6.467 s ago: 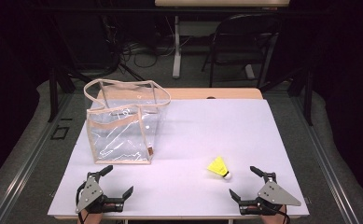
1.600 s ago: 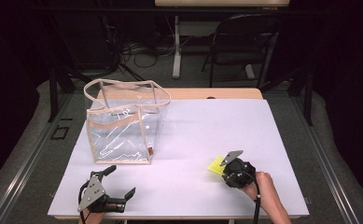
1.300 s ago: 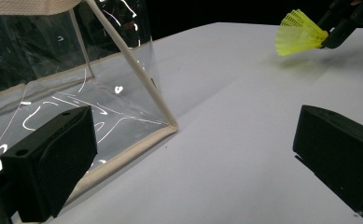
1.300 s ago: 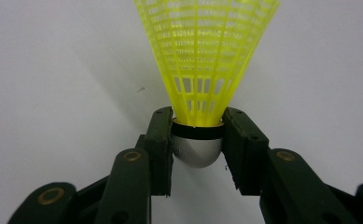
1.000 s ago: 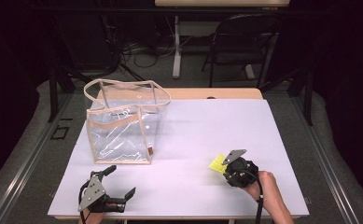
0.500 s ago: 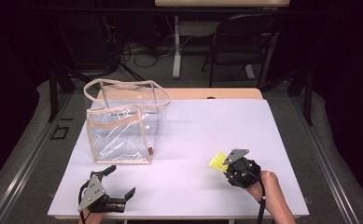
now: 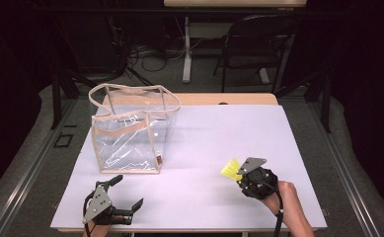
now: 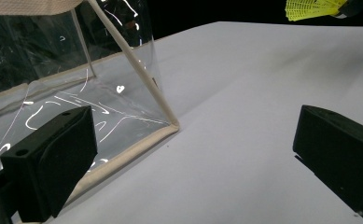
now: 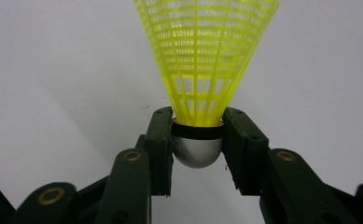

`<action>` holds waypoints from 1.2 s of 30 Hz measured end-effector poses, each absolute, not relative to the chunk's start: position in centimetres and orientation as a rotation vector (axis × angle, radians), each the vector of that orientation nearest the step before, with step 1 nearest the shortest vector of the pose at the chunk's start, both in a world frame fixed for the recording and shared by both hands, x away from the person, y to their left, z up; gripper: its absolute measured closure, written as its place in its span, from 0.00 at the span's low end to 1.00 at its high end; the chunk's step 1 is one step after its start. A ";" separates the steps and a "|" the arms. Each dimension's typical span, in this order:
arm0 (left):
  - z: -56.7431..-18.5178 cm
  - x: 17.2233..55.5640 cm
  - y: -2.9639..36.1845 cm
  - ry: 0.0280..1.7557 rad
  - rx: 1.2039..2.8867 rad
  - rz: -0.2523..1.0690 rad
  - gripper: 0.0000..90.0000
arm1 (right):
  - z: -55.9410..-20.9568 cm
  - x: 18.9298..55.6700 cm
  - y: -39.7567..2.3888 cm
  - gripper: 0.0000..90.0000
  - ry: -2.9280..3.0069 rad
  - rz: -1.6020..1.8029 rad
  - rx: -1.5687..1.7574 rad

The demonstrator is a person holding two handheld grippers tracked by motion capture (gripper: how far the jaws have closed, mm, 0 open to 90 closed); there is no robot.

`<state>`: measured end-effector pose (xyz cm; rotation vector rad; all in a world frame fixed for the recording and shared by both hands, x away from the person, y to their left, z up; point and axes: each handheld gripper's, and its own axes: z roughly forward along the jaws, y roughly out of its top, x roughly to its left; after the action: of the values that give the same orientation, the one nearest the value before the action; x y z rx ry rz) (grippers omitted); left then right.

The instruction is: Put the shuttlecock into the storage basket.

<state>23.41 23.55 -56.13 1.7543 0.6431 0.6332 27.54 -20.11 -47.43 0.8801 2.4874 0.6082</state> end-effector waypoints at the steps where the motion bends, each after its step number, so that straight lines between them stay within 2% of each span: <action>1: -56.1 23.4 23.6 0.643 1.754 0.633 0.00 | -47.3 27.5 -20.1 0.72 2.488 0.602 0.886; 15: -56.1 23.4 23.5 0.640 1.757 0.632 0.00 | -46.3 27.0 -20.4 0.72 2.456 0.655 0.880; 36: -56.2 23.4 23.5 0.639 1.757 0.630 0.00 | -46.8 27.2 -19.6 0.72 2.422 0.731 0.869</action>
<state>23.44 23.51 -56.15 1.7573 0.6388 0.6295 27.23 -19.62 -46.76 0.8692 2.4219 0.7313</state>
